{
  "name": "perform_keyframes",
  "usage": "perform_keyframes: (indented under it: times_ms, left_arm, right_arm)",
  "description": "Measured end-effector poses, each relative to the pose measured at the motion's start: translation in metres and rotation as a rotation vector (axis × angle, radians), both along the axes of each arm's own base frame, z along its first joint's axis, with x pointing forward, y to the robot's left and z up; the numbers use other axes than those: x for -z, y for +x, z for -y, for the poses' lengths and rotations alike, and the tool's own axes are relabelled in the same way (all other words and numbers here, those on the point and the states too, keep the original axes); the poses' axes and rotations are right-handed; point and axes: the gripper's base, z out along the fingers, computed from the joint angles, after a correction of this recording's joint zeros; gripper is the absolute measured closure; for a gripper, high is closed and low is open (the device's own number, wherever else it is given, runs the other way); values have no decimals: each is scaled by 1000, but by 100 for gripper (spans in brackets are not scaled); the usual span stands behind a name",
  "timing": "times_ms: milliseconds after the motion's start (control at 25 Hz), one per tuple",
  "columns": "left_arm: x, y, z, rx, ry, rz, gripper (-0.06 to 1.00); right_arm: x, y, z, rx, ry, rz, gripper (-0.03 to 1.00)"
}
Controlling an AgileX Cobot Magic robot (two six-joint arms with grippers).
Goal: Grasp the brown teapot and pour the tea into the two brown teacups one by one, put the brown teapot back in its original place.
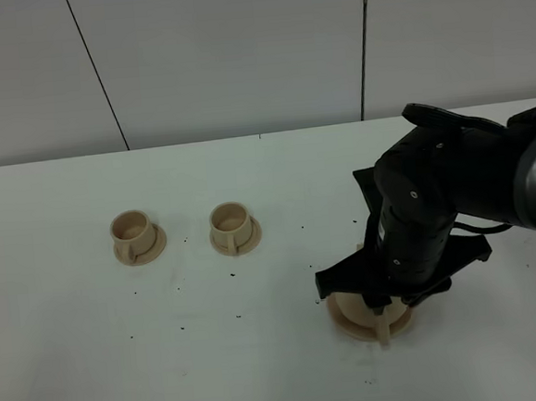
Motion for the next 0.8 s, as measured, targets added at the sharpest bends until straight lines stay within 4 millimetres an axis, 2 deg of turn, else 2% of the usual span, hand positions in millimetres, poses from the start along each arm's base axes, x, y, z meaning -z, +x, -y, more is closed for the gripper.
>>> perform_keyframes:
  times_ms: [280, 520, 800]
  left_arm:
    - [0, 0, 0, 0, 0, 0, 71]
    - [0, 0, 0, 0, 0, 0, 71]
    - [0, 0, 0, 0, 0, 0, 71]
  right_arm:
    - [-8, -13, 28, 80, 103, 46, 61]
    - [-10, -11, 26, 83, 176, 84, 58]
    - [15, -9, 17, 102, 192, -16, 51]
